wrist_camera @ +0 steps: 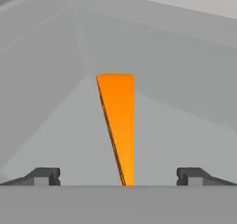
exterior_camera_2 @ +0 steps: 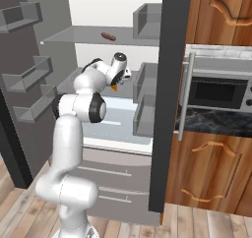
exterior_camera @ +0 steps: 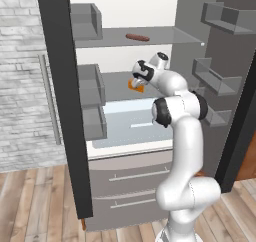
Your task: Retrieve the sausage and cheese from the fridge and place them on the cutting board on the counter.
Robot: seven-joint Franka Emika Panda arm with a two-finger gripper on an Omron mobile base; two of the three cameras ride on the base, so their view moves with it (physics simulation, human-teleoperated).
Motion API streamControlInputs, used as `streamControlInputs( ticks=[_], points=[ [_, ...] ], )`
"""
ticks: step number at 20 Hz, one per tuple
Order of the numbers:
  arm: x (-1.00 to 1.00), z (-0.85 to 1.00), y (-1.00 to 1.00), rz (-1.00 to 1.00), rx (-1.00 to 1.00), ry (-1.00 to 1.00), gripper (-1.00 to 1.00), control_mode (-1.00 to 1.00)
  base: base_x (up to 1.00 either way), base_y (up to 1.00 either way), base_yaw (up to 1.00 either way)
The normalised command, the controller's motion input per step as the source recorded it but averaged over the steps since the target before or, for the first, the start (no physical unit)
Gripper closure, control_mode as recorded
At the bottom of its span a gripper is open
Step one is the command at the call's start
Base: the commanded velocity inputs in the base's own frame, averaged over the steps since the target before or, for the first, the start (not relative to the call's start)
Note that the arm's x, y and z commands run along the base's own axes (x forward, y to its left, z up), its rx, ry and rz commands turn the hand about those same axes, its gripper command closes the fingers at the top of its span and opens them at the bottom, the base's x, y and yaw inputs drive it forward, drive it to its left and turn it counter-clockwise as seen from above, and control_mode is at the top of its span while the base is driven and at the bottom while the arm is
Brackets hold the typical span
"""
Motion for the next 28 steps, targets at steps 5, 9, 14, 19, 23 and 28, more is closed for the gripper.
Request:
streamControlInputs(
  ticks=[5, 9, 14, 19, 23, 28],
  points=[
    [0.33, -0.19, 0.1, 0.05, 0.0, 0.02, -1.0, -1.0, 0.0, 0.0, 0.0],
    [0.22, -0.36, 0.21, 0.07, -0.02, 0.0, -1.0, -1.0, 0.0, 0.0, 0.0],
    [0.11, -0.37, 0.13, 0.07, -0.05, 0.02, -1.0, -1.0, 0.0, 0.0, 0.0],
    [-0.15, -0.41, 0.07, 0.06, -0.07, 0.02, 1.0, -1.0, 0.0, 0.0, 0.0],
    [-0.47, -0.49, 0.01, 0.1, -0.03, 0.04, 1.0, -1.0, 0.0, 0.0, 0.0],
    [-0.76, -0.49, 0.0, 0.11, 0.0, 0.0, 1.0, -1.0, 0.0, 0.0, 0.0]
  ],
)
